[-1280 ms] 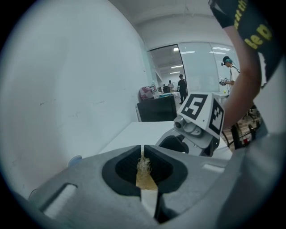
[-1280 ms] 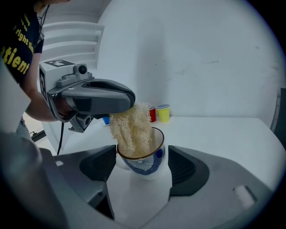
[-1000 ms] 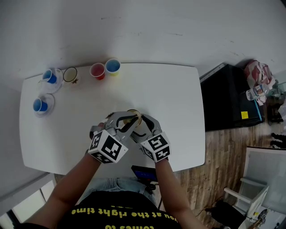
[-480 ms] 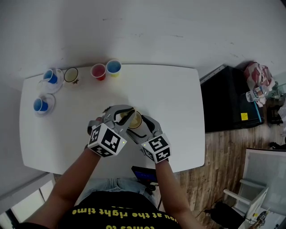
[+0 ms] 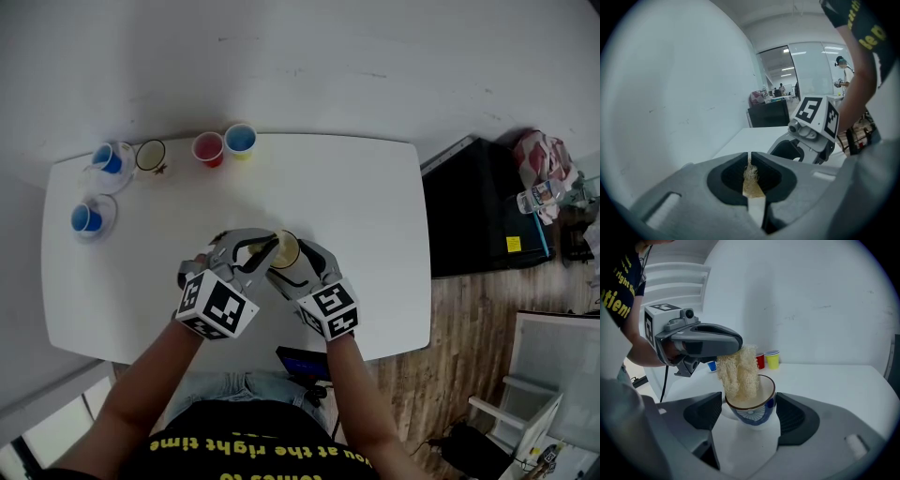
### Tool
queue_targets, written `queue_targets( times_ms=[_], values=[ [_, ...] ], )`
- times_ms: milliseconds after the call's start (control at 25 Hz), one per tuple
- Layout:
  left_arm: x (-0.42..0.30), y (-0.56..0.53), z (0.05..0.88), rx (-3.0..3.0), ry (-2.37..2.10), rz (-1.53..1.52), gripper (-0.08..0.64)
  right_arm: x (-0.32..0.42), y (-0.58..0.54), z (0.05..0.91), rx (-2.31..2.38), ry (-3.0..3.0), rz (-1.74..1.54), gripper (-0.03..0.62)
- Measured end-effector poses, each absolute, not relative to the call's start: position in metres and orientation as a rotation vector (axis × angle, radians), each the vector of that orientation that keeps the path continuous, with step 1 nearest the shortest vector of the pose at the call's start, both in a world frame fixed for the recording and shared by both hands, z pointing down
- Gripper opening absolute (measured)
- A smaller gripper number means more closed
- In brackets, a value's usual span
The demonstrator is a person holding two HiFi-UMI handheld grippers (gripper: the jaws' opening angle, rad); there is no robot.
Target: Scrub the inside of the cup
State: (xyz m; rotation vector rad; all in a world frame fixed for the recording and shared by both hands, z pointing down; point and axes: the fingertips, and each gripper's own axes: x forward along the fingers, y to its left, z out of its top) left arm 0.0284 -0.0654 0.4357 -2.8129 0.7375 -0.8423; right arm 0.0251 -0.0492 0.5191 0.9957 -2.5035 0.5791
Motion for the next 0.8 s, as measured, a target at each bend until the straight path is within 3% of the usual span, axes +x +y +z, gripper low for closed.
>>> queue_targets(
  times_ms=[800],
  values=[
    [0.042, -0.085, 0.438, -2.809, 0.792, -0.8, 0.025, 0.028, -0.047, 0.52, 0.993, -2.493, 0.579, 0.371]
  ],
)
